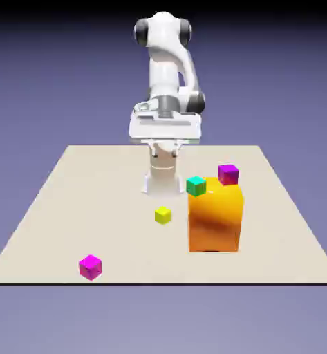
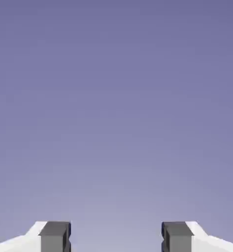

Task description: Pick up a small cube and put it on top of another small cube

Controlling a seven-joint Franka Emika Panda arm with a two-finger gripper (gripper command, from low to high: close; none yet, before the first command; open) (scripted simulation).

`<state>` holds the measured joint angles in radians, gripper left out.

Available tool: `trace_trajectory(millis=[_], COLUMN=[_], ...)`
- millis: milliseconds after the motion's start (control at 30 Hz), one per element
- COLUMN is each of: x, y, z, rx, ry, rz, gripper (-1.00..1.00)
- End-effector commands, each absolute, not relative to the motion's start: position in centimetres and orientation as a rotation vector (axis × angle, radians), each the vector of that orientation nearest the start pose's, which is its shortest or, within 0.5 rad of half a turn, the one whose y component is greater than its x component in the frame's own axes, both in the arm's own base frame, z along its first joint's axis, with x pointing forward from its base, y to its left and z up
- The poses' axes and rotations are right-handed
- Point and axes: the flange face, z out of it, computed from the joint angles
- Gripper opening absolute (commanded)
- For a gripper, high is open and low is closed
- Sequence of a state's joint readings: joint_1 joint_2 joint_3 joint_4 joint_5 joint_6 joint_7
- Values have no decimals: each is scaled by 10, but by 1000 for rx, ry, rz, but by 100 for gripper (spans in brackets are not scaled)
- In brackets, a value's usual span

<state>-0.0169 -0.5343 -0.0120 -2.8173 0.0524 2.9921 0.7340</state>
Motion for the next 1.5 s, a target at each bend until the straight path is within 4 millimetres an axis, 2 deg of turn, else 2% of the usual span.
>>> trace_trajectory(millis=[0, 133, 300, 467, 633, 800, 967, 1000, 1233, 1267, 1300, 1467], x=[390, 371, 320, 256, 196, 150, 120, 120, 152, 152, 152, 127], y=[-31, -86, -132, -148, -141, -122, -104, -104, -69, -69, -69, -98], z=[415, 337, 252, 185, 139, 111, 94, 94, 57, 57, 57, 87], rx=[-2498, -2420, -2141, -1698, -1154, -580, -42, -42, -41, -41, -41, -43], ry=[1176, 1556, 1933, 2168, 2254, 2214, 2087, 2086, 2085, 2085, 2085, 2087], rz=[-830, -419, 97, 546, 867, 1031, 1041, 1041, 1042, 1042, 1042, 1042], gripper=[0, 0, 0, 0, 0, 0, 0, 0, 0, -100, -100, -100])
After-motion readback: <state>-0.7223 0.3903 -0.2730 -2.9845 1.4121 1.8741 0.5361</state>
